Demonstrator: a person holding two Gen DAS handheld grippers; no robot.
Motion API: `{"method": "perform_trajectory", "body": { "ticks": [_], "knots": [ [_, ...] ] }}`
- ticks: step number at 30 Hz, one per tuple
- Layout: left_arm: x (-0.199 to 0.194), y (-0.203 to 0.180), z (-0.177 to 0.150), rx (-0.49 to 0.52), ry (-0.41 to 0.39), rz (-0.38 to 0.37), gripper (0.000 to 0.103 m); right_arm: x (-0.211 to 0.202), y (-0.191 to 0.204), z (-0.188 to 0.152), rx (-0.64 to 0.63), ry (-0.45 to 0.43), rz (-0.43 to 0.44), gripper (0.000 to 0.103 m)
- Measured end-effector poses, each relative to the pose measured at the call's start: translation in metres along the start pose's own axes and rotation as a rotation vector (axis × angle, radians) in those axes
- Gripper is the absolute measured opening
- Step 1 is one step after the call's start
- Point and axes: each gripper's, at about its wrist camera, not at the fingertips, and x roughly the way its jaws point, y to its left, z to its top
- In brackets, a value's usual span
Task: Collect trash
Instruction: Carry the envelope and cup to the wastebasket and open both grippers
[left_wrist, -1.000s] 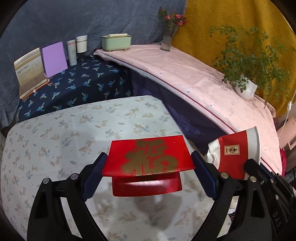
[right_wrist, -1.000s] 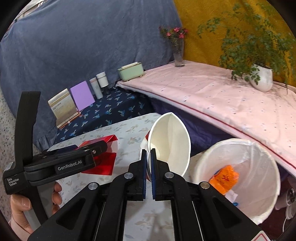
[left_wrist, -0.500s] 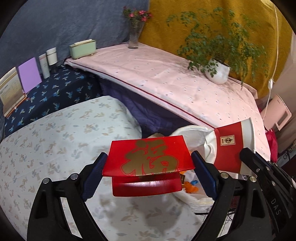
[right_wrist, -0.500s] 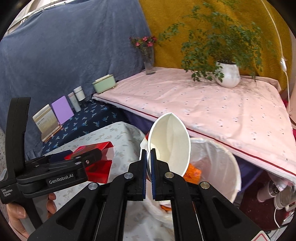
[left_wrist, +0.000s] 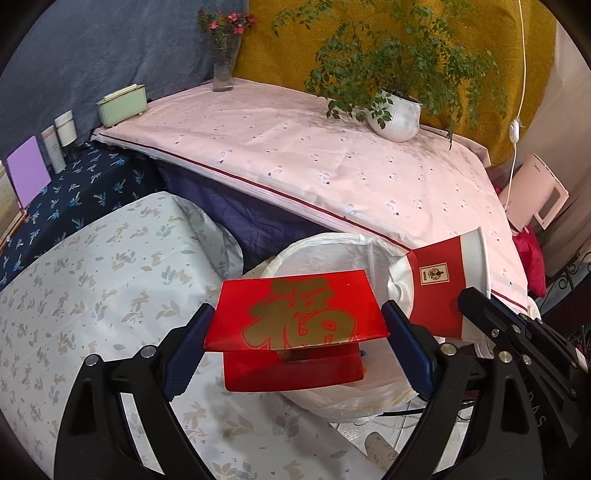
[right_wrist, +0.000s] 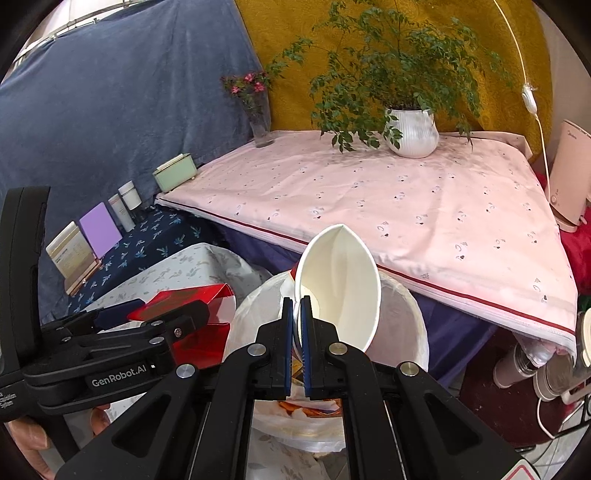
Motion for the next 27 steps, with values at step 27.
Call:
{"method": "perform_trajectory", "body": {
  "ticks": [27],
  "knots": [
    [0.007, 0.001, -0.004, -0.02, 0.01, 0.042, 0.092, -0.006, 0.003, 0.001, -0.03, -0.03, -0.043, 0.04]
  ]
}}
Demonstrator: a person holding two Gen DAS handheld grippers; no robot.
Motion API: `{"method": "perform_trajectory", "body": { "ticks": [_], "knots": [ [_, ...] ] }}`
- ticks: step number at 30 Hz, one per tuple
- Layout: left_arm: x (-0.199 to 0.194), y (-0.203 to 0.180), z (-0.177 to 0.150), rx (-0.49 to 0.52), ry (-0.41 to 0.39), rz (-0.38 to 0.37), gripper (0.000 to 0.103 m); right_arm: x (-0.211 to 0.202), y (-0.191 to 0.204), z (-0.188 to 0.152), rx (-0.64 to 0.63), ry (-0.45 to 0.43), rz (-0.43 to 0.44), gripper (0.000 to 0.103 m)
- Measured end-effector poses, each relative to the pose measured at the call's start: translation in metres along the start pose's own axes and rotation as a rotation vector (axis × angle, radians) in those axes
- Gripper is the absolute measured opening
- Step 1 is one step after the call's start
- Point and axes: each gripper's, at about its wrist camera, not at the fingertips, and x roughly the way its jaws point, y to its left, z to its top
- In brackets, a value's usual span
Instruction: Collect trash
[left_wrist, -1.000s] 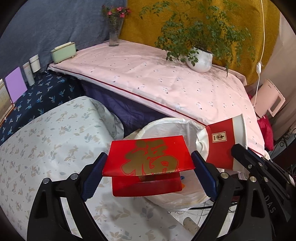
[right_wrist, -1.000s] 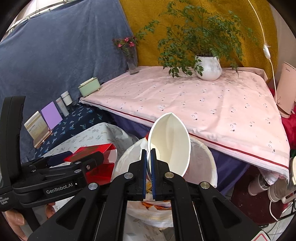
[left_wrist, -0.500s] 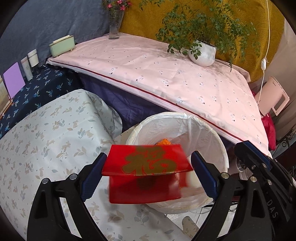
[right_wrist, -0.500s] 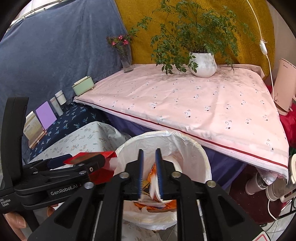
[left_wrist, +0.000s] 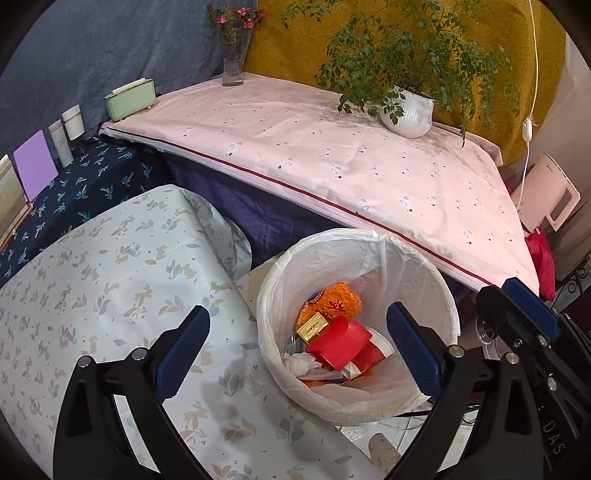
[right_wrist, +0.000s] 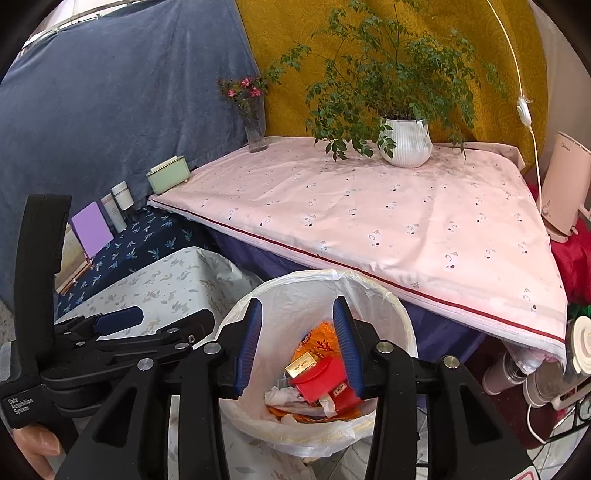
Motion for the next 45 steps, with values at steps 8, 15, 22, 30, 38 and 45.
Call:
{"method": "perform_trajectory", "body": {
  "ticks": [8, 15, 22, 30, 38, 45],
  "knots": [
    [-0.018, 0.004, -0.007, 0.004, -0.014, 0.011, 0.092, -0.017, 0.007, -0.001, -0.024, -0.008, -0.012, 0.049],
    [-0.04, 0.015, -0.024, -0.013, -0.025, 0.042, 0.092, -0.038, 0.01, -0.009, -0.029, 0.003, -0.038, 0.06],
    [-0.063, 0.028, -0.046, -0.036, -0.036, 0.081, 0.092, -0.057, 0.016, -0.022, -0.036, 0.007, -0.054, 0.074],
    [-0.081, 0.041, -0.068, -0.054, -0.053, 0.134, 0.092, -0.073, 0.035, -0.041, -0.105, 0.017, -0.07, 0.084],
    [-0.096, 0.051, -0.089, -0.067, -0.059, 0.167, 0.092, -0.084, 0.049, -0.056, -0.14, 0.033, -0.067, 0.085],
    [-0.103, 0.058, -0.107, -0.083, -0.055, 0.198, 0.093, -0.087, 0.053, -0.072, -0.133, 0.063, -0.082, 0.086]
  ]
}}
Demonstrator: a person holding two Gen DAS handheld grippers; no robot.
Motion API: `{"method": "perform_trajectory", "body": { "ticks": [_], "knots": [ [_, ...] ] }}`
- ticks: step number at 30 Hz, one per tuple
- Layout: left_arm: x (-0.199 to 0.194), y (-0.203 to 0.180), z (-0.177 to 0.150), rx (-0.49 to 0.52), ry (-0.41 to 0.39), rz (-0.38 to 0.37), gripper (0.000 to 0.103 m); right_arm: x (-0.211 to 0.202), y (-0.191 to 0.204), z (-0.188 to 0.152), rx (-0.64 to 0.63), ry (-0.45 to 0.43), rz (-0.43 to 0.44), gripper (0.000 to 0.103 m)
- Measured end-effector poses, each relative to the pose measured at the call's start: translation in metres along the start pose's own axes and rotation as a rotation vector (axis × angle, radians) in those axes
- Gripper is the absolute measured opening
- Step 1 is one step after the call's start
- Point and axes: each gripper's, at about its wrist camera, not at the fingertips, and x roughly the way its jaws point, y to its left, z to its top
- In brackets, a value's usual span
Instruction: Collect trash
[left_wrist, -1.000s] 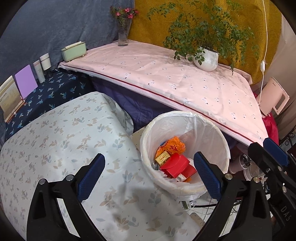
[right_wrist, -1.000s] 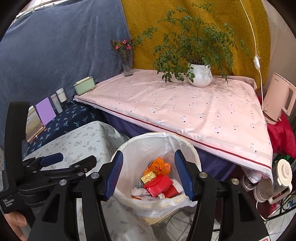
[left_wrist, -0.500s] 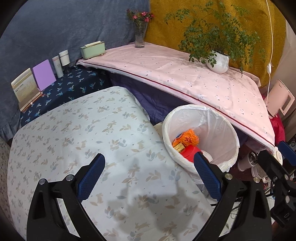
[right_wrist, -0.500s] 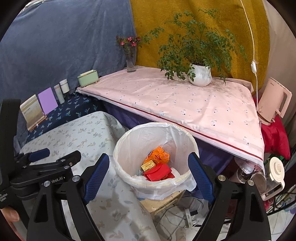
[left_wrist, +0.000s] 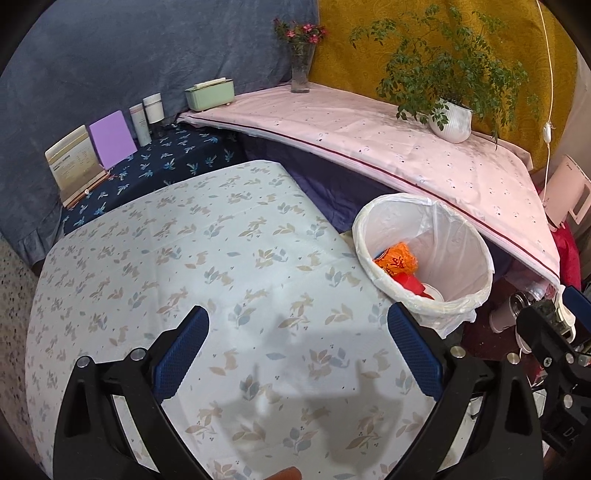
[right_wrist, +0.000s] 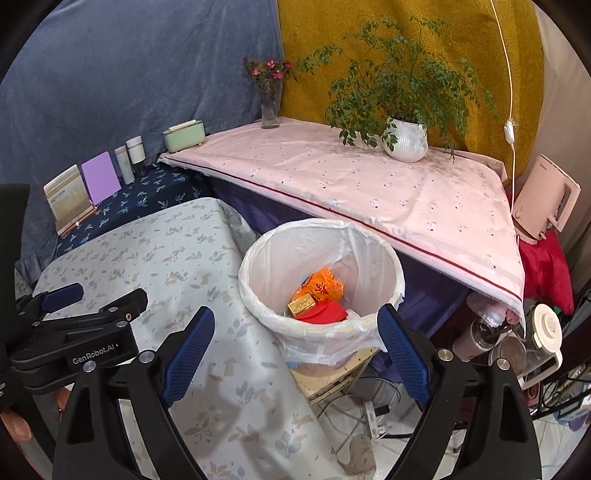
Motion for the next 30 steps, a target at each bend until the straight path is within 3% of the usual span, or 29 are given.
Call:
{"method": "perform_trajectory", "body": {
  "ticks": [15, 30],
  "knots": [
    [-0.01, 0.01, -0.021, -0.026, -0.008, 0.045, 0.093, -0.003, 0.0, -0.02, 0.01, 0.024, -0.014, 0.089],
    [-0.009, 0.004, -0.028, -0.013, 0.003, 0.041, 0.093, 0.0, -0.002, -0.027, 0.012, 0.041, -0.011, 0.09]
  ]
}}
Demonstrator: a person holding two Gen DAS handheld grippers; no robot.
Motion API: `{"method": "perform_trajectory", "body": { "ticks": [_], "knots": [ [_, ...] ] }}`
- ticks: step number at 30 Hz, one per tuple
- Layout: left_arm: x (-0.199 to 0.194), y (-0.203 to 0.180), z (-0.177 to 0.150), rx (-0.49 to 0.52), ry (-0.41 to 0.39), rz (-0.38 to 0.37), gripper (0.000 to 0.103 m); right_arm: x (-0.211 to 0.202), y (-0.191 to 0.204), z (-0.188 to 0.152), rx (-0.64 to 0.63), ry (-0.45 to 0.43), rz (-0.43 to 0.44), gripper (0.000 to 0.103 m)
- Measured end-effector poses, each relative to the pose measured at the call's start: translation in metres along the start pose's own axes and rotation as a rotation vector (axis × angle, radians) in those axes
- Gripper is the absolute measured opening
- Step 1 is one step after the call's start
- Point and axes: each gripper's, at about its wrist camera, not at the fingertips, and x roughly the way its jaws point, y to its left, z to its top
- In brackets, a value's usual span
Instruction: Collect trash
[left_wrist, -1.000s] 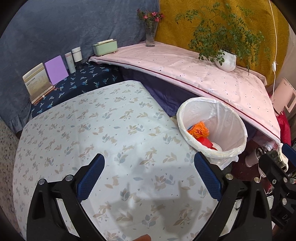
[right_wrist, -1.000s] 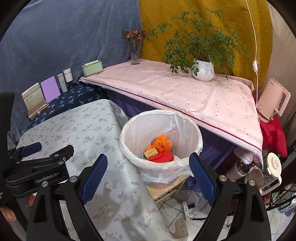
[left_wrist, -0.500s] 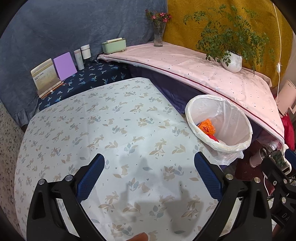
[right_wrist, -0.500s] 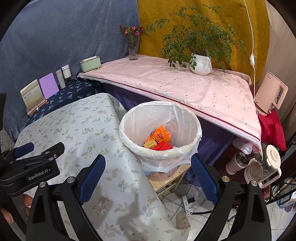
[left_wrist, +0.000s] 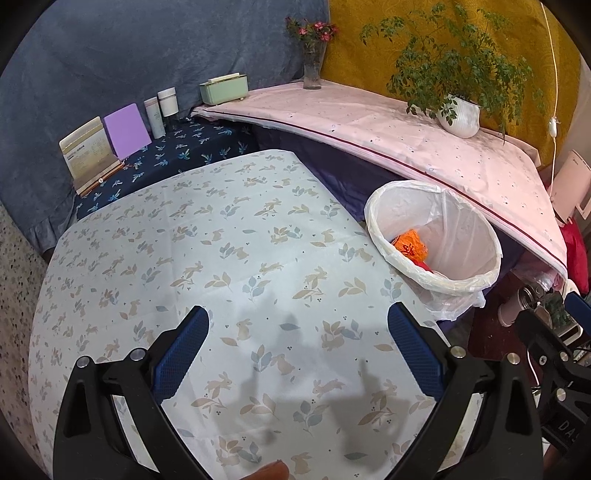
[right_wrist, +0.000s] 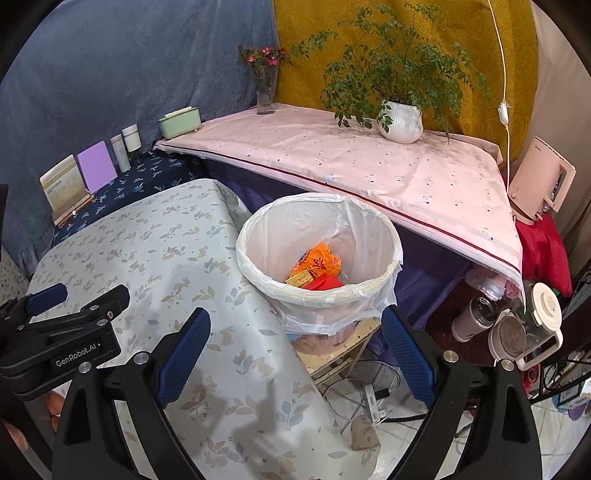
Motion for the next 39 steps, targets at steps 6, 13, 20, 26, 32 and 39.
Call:
{"method": "perform_trajectory", "body": {
  "ticks": [6, 13, 20, 26, 32, 39],
  "knots": [
    [0.001, -0.001, -0.002, 0.002, 0.005, 0.001, 0.093, 0.001, -0.002, -0.001, 0.008, 0.001, -0.003, 0.09],
    [0.004, -0.004, -0.005, 0.014, 0.007, 0.004, 0.093, 0.006, -0.002, -0.003, 0.004, 0.013, -0.005, 0.09],
    [0.005, -0.005, -0.006, 0.012, 0.011, 0.004, 0.093, 0.007, -0.005, -0.003, 0.014, 0.014, -0.011, 0.09],
    [0.006, -0.006, -0.007, 0.013, 0.012, 0.005, 0.093, 0.009, -0.005, -0.003, 0.014, 0.016, -0.014, 0.09],
    [0.007, -0.007, -0.008, 0.018, 0.01, 0.002, 0.093, 0.009, -0.006, -0.004, 0.014, 0.016, -0.016, 0.09],
    [0.008, -0.012, -0.009, 0.024, 0.007, -0.001, 0.093, 0.011, -0.01, -0.006, 0.014, 0.017, -0.027, 0.09]
  ]
}}
